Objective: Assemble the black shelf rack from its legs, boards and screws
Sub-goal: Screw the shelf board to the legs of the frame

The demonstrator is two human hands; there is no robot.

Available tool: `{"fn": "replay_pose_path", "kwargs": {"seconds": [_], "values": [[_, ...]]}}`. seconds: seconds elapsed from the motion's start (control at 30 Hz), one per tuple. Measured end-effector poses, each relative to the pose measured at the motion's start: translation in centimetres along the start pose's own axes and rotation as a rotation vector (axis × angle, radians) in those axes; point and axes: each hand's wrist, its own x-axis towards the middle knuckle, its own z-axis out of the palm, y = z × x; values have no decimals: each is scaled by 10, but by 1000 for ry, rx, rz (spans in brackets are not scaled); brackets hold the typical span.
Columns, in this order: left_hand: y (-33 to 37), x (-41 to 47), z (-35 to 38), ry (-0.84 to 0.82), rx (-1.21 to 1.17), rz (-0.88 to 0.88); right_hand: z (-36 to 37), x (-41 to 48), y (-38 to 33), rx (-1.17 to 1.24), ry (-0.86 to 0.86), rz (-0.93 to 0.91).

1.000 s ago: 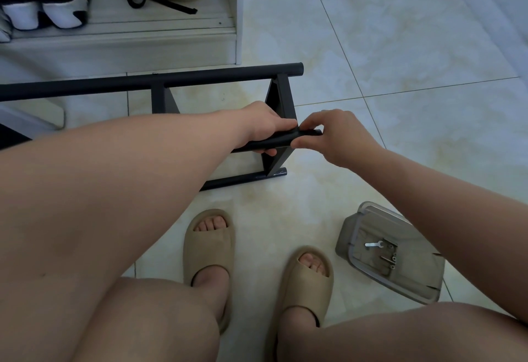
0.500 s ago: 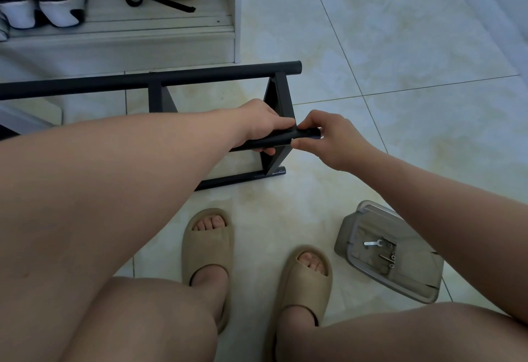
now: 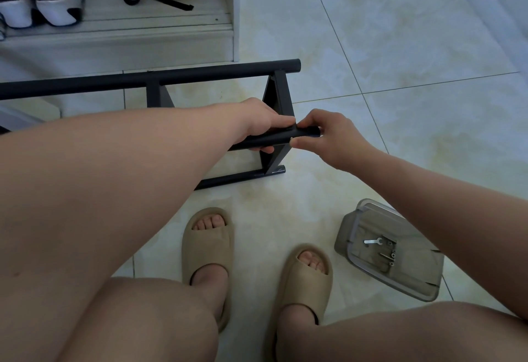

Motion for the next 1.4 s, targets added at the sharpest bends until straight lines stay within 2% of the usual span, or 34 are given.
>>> {"fn": "replay_pose_path", "kwargs": {"seconds": [0.43,1.4], "values": [[-2,5,3,30,66,15,6,-4,-2,26,-1,-3],[-5,9,4,19,30,31,10,-5,3,72,9,3]]}}
